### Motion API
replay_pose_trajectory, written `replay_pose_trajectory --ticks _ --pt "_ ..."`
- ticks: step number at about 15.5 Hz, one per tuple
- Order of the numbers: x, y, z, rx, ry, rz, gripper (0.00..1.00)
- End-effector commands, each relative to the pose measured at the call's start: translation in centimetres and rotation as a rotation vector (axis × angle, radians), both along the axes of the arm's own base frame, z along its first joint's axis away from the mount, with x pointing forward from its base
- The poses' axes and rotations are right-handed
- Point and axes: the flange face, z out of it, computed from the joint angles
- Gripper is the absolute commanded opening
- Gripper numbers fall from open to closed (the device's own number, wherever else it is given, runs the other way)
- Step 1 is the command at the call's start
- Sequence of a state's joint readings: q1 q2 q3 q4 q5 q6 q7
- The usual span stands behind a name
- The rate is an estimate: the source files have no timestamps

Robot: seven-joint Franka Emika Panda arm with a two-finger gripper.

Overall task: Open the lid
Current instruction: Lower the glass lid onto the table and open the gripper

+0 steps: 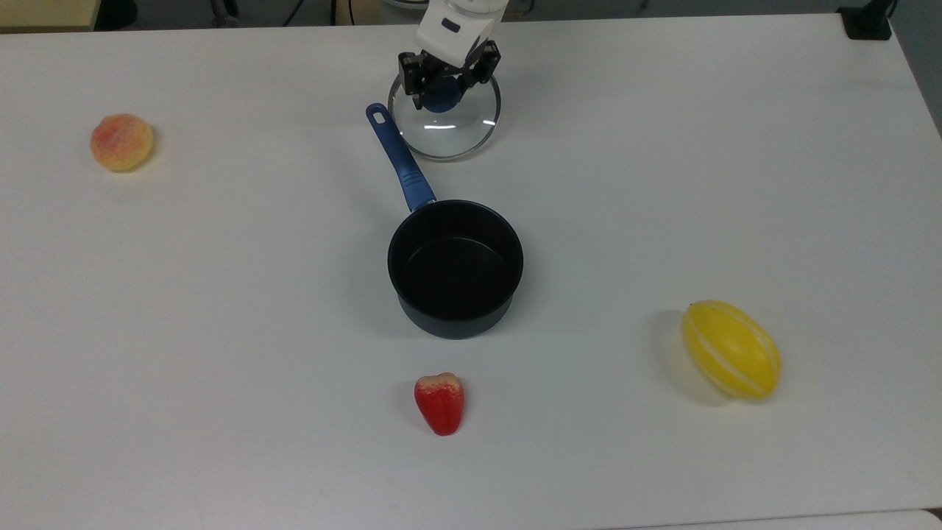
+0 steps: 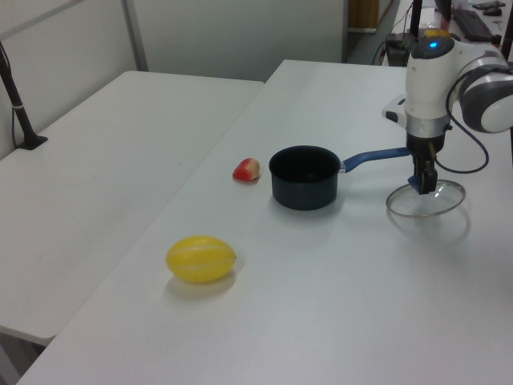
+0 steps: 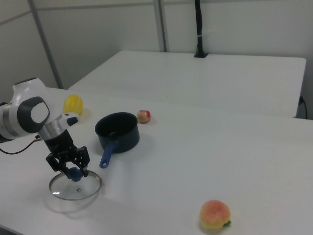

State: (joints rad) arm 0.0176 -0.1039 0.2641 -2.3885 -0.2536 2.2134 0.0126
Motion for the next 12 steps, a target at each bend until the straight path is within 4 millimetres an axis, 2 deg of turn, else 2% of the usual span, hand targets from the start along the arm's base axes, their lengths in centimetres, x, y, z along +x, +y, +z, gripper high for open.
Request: replay_pose_trajectory --ticks 1,4,5,7,9,10,12 --pt "0.1 0.7 -1.0 -0.014 -0.071 -0.017 0.12" --pt "0.3 0.9 -1.8 -0.022 -0.086 -0.040 0.17" --pt "0.3 0.9 -1.7 -0.021 -0.093 -0.060 0.32" --pt "0.4 0.9 -1.5 -0.024 -0.093 -0.074 0.48" --pt "0.4 1.7 -1.1 -0.018 -0.097 -0.070 0.67" --pt "0.3 1.9 -1.0 -0.025 -0.089 -0.067 0.80" --pt "0.5 1.9 -0.4 -0.041 -0.073 -0.078 0.96"
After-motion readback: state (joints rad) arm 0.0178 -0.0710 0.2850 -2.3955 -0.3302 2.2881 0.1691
